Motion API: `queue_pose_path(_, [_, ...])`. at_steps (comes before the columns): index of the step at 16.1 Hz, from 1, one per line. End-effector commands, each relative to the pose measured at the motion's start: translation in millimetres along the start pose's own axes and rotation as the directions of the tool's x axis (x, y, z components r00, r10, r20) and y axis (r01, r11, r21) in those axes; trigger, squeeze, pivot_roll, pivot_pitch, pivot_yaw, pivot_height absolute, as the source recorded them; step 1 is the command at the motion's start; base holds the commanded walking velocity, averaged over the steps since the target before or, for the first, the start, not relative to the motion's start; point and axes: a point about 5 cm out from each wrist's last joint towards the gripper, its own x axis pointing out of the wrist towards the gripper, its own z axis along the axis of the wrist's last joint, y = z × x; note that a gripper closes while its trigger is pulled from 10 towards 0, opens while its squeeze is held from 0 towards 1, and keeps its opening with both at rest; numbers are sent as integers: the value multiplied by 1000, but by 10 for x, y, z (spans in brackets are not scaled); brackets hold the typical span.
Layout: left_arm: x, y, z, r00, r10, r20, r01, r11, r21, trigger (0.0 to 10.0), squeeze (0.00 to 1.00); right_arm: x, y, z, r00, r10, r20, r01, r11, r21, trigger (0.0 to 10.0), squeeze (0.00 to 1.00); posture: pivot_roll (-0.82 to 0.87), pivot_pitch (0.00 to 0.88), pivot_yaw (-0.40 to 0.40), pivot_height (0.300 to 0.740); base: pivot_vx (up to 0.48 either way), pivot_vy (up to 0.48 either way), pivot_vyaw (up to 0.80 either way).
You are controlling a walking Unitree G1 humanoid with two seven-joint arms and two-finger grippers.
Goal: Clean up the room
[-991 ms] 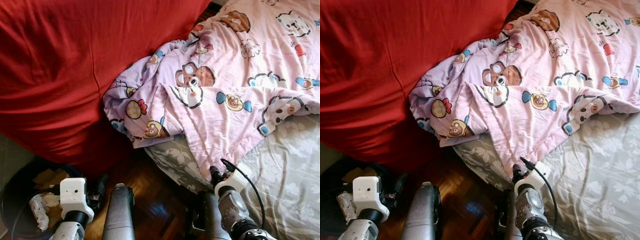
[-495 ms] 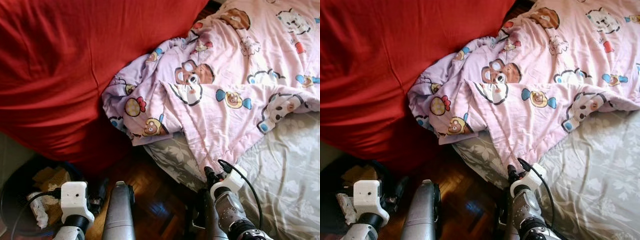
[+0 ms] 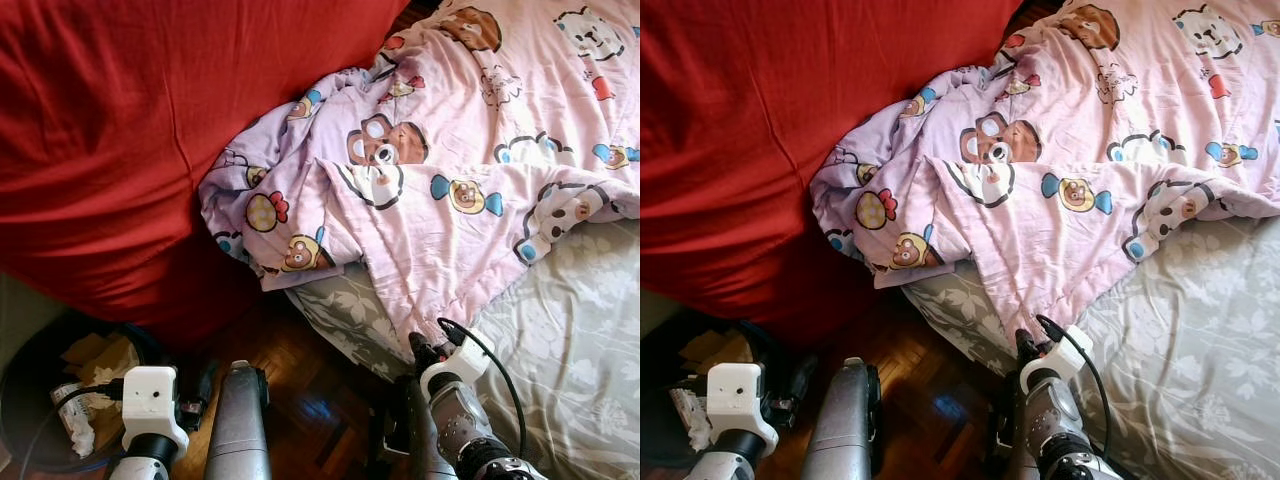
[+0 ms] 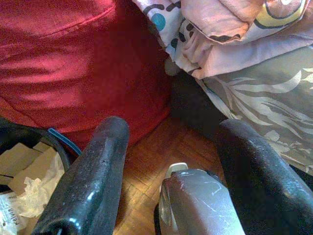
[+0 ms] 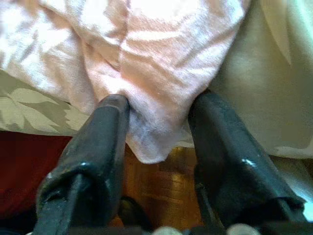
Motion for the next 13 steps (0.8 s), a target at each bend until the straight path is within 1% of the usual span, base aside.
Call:
queue_pose_path(1, [-62, 10, -86, 999, 1, -53, -1, 1000, 11, 10000, 0, -25, -38, -69, 1000, -6, -21, 7, 1000, 21, 0, 0, 252, 396, 10, 611, 0, 0, 0])
queue_pose_path(2, [-62, 10, -85, 999, 3, -54, -2, 1000, 12, 10000, 0, -14, 5, -57, 1000, 21, -16, -20, 1000, 24, 0, 0, 252, 397, 9, 611, 0, 0, 0])
queue_pose_path(5, [-64, 7, -90, 998, 2, -57, -1, 1000, 12, 10000, 0, -9, 48, -73, 999, 45, -23, -45, 999, 18, 0, 0, 249, 394, 7, 611, 0, 0, 0])
queue_pose_path(10, [-34, -10, -110, 998, -1, -60, 1, 1000, 8, 10000, 0, -32, -3, -117, 999, 33, -39, -32, 999, 13, 0, 0, 242, 380, 2, 611, 0, 0, 0])
queue_pose_path(13, [67, -60, -136, 999, -3, -53, 3, 1000, -5, 10000, 0, -27, -62, -37, 1000, 12, -18, -12, 1000, -7, 0, 0, 222, 350, -9, 611, 0, 0, 0])
